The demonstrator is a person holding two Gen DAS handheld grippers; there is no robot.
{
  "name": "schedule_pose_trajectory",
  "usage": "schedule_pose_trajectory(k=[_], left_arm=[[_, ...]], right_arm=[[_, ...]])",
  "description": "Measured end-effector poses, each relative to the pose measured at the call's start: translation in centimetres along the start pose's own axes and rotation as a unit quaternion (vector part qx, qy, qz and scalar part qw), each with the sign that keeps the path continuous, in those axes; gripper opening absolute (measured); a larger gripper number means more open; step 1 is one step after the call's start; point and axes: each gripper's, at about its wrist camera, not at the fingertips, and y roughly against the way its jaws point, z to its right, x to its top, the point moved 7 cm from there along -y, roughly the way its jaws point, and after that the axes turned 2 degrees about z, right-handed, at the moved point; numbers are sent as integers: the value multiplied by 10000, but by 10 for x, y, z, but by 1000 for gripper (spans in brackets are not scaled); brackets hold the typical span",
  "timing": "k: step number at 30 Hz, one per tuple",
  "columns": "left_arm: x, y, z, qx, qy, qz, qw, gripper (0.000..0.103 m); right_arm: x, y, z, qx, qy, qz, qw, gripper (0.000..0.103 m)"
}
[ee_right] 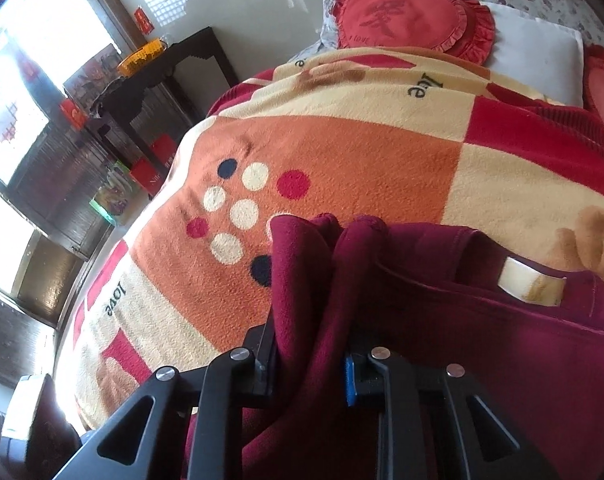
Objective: Fold small clothes
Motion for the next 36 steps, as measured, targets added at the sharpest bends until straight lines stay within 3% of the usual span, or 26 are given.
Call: schedule_pose_trajectory(k=[7, 18, 29, 36], left_arm=[[21, 18, 35, -324, -124, 179, 9992, 22], [37, 26, 114, -628, -823, 239, 9943, 22], [39, -18, 188, -822, -1435, -22, 9862, 22], [18, -59, 221, -720, -1709, -358, 9820, 22]], right_arm=[[8, 39, 8, -39, 43, 329, 9994, 19], [11, 119, 51, -260, -232, 910, 9952, 18], [-23, 178, 137, -616, -840, 1181, 9875, 17], [-56, 171, 198, -817, -1262, 963, 9839, 17]])
